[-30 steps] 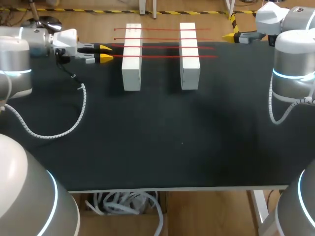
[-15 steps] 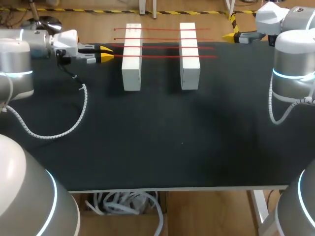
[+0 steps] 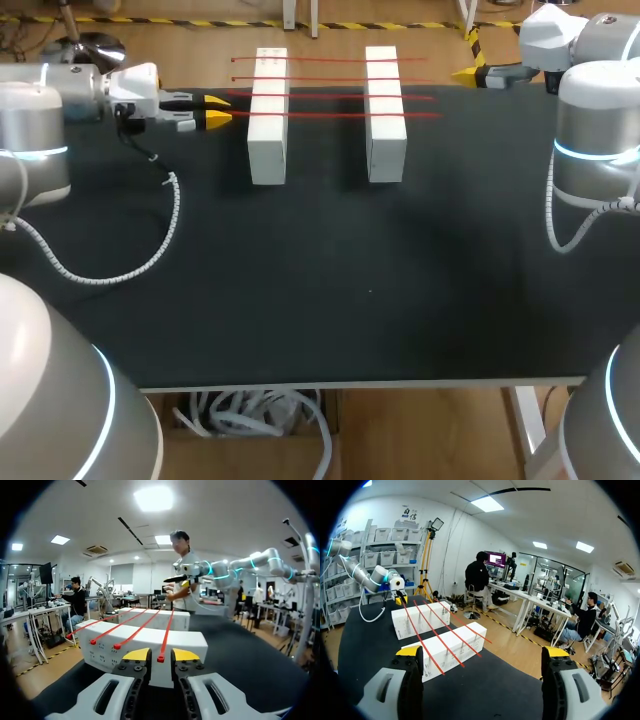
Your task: Grab the tape and strap the tape.
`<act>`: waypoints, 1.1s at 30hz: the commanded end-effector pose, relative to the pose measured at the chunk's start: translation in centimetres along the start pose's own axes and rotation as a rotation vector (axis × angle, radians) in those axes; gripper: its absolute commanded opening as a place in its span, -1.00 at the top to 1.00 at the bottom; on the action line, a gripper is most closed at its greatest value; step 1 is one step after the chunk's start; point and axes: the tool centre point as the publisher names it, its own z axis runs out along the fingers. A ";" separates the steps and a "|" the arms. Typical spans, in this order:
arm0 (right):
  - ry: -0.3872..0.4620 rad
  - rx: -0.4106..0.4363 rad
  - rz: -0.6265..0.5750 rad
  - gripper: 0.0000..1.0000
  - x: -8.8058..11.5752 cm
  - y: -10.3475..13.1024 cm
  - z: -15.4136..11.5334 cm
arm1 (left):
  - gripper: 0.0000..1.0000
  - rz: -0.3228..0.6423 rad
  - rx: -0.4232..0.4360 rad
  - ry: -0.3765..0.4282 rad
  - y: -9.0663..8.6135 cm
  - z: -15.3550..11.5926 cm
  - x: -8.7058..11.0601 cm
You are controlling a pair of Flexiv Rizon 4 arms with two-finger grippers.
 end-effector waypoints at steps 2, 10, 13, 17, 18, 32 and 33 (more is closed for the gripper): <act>0.000 0.000 0.000 -1.00 0.0 0.0 0.0 | 0.65 0.002 -0.003 0.003 0.0 -0.1 -0.1; 0.000 0.000 0.000 -1.00 0.0 0.0 0.0 | 0.94 0.012 -0.035 0.034 0.0 -0.2 0.0; 0.000 0.000 0.000 -1.00 0.0 0.0 0.0 | 1.00 0.008 -0.032 0.027 0.0 -0.2 -0.1; 0.000 0.000 0.000 -1.00 0.0 0.0 0.0 | 1.00 0.010 -0.035 0.038 0.0 -0.1 0.0; 0.000 0.000 0.000 -1.00 0.0 0.0 0.0 | 1.00 0.010 -0.036 0.038 0.0 -0.1 0.0; 0.000 0.000 0.000 -1.00 0.0 0.0 0.0 | 1.00 0.044 -0.053 0.073 -2.6 -0.5 0.4; 0.000 0.000 0.000 -1.00 0.0 0.0 0.0 | 1.00 0.044 -0.052 0.073 -2.9 -0.4 0.5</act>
